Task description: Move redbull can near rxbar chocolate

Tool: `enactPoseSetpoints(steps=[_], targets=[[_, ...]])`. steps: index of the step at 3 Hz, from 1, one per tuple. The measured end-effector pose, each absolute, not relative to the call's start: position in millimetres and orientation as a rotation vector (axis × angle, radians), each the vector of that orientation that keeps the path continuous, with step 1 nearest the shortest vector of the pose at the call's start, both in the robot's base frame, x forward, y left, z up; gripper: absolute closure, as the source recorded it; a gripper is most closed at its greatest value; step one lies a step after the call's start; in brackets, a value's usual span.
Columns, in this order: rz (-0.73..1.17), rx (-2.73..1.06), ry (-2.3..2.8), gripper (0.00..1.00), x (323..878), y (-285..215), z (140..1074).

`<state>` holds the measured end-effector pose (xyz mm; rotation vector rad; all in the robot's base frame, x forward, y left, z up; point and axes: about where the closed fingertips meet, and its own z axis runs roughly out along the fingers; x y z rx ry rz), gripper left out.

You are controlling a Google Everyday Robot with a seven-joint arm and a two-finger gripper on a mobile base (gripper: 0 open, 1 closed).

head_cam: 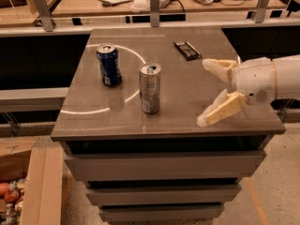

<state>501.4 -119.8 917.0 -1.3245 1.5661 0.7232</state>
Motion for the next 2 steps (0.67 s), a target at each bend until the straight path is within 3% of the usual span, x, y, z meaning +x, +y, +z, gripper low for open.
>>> enactPoseSetpoints(steps=[2], targets=[[0.797,-1.298,1.467,0.00,523.1,-73.6,875.7]])
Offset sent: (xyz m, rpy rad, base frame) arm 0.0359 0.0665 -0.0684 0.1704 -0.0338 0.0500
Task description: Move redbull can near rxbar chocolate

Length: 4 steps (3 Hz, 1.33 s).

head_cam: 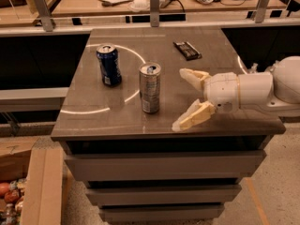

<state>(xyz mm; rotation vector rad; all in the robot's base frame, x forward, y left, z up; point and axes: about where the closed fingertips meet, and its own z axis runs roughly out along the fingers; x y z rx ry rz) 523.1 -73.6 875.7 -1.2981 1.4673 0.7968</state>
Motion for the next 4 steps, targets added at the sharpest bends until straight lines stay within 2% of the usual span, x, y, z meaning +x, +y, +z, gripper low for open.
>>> enactPoseSetpoints(steps=[3,4], targets=[[0.859,-1.253,1.389,0.00,548.3,-22.6,859.5],[0.885,-1.254,1.389,0.14,551.6,-8.5,855.3]])
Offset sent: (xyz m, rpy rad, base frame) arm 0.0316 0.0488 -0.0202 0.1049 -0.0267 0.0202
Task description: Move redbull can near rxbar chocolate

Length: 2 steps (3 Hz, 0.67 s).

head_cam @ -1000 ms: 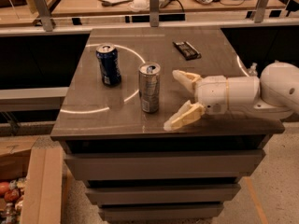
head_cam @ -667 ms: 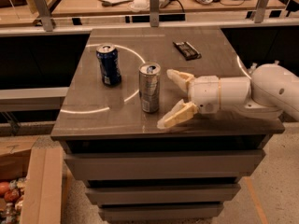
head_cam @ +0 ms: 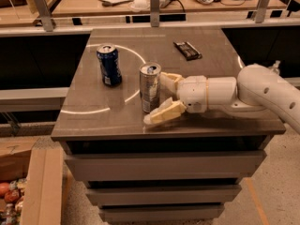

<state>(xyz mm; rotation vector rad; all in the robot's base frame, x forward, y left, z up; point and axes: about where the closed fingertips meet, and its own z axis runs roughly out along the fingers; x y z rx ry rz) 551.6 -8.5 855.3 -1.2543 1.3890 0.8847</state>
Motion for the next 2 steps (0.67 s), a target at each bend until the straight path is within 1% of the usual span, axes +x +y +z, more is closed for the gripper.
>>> enactPoseSetpoints(steps=[1,2], targets=[[0.899,-1.270,1.391,0.45,555.8,1.0,853.1],[0.893,-1.270,1.399,0.69,558.0,0.9,854.3]])
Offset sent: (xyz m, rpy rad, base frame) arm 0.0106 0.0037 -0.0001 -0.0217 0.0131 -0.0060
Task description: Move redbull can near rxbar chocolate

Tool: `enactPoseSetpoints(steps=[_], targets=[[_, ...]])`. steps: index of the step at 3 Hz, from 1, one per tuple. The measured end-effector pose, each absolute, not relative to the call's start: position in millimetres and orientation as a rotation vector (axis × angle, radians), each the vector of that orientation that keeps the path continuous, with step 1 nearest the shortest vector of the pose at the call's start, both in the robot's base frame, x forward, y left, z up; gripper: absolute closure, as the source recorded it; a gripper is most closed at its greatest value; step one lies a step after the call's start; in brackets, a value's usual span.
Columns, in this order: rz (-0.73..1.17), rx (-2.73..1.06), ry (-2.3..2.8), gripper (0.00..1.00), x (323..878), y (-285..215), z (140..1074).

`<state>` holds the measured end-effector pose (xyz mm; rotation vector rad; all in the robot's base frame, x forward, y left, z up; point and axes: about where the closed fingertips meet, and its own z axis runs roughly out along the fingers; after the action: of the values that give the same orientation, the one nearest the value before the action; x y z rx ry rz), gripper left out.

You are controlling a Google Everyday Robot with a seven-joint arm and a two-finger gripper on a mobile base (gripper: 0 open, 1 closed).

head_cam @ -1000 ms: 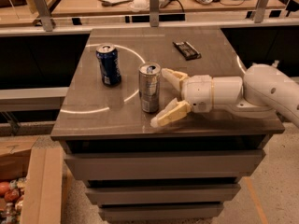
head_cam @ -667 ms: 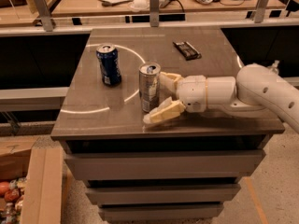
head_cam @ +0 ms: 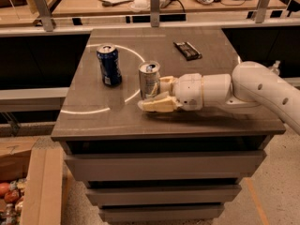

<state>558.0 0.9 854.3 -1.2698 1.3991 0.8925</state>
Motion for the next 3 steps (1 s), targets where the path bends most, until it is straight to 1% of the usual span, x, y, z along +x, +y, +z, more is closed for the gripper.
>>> enactPoseSetpoints(steps=[1,2,3], targets=[[0.808,-1.227,1.388,0.92,564.3,-14.4,873.7],[0.658,-1.153,1.377,1.00,571.1,-50.4,905.4],[0.483,-1.067,1.403,1.00,573.2,-99.4,932.0]])
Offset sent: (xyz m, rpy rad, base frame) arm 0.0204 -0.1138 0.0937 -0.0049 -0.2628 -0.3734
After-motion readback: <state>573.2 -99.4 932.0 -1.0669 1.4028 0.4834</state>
